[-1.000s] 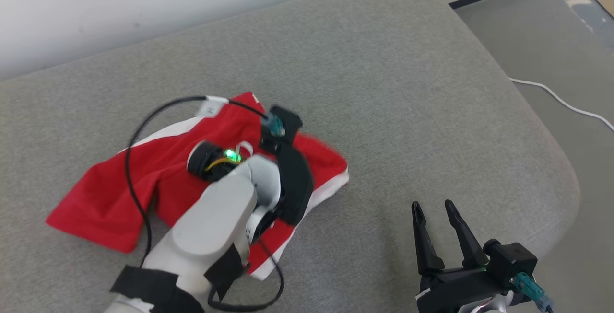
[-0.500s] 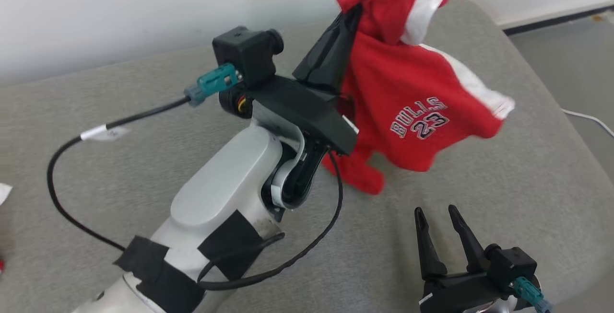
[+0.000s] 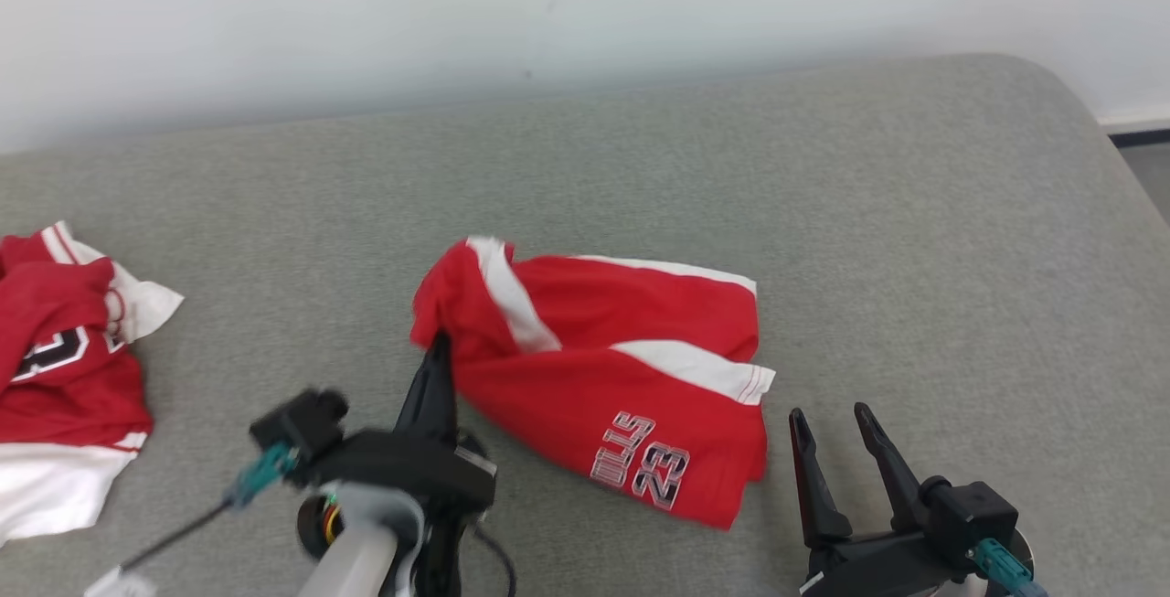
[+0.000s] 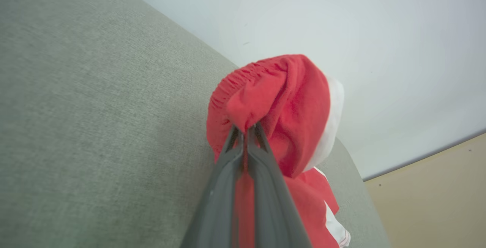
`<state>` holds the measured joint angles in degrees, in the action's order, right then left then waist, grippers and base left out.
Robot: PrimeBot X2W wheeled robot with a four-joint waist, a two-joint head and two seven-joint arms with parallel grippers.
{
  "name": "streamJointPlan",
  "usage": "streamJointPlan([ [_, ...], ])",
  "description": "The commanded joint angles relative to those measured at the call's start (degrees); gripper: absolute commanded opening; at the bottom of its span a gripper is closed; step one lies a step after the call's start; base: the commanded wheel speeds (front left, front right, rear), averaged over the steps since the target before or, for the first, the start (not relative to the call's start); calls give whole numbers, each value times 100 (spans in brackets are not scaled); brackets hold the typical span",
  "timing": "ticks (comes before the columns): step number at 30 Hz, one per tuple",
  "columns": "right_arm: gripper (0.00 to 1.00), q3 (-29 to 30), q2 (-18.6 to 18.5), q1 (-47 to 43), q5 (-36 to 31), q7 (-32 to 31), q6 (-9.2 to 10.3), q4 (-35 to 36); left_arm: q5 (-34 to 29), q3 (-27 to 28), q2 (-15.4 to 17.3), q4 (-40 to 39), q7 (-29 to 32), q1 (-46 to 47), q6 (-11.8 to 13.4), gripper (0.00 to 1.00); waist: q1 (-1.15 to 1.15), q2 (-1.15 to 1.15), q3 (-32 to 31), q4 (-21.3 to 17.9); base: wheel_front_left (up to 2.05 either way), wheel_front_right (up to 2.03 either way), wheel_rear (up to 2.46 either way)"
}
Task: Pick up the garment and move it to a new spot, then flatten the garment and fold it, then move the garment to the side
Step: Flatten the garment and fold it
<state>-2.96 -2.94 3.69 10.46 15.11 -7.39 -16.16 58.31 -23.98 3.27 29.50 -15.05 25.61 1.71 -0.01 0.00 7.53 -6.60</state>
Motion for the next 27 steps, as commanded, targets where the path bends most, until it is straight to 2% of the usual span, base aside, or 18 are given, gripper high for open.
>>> streamJointPlan([
  [1, 100, -6, 12, -60, -32, 7, -20, 5, -150, 44, -16, -57, -15, -186, -22, 0, 1, 0, -111, 180, 0, 0, 0],
  [2, 100, 0, 10, -74, -41, 6, -20, 4, -245, 241, -20, -205, -16, -359, -49, 0, 1, 0, -122, 209, 0, 0, 0],
  [3, 100, 11, 11, -89, -50, 6, -20, 4, -293, 336, -26, -291, -16, -574, -75, 26, 1, 0, -135, 242, 0, 0, 0],
  [4, 100, 25, 10, -106, -57, 6, -20, 3, -415, 394, -39, -401, -16, -759, -104, 82, 1, 0, -147, 278, 0, 0, 0],
  [5, 100, 23, 11, -124, -61, 6, -20, -1, -439, 468, -40, -492, -17, -919, -99, 100, 1, 0, -160, 308, 0, 0, 0],
  [11, 100, 52, 12, -159, -123, 6, -20, -4, -247, 647, -36, -904, -18, -1651, 63, 100, 1, 0, -217, 461, 0, 0, 0],
  [15, 100, 73, 11, -185, -159, 7, -20, -1, -793, 959, -38, -1228, -18, -1930, 137, 100, 1, 0, -247, 566, 0, 0, 0],
  [18, 100, 78, 11, -198, -163, 6, -20, -7, -1531, 1242, -25, -1567, -18, -2103, 58, 100, 1, 0, -263, 620, 0, 0, 0],
  [22, 100, 104, 11, -175, -170, 6, -20, -31, -2965, 1474, 174, -2068, -18, -2330, -36, 100, 1, 0, -266, 662, 0, 0, 0],
  [27, 100, 171, 12, -70, -94, -222, -20, -264, -4367, 1642, 275, -2504, -18, -2647, 104, 100, 1, 0, -274, 662, 0, 0, 0],
])
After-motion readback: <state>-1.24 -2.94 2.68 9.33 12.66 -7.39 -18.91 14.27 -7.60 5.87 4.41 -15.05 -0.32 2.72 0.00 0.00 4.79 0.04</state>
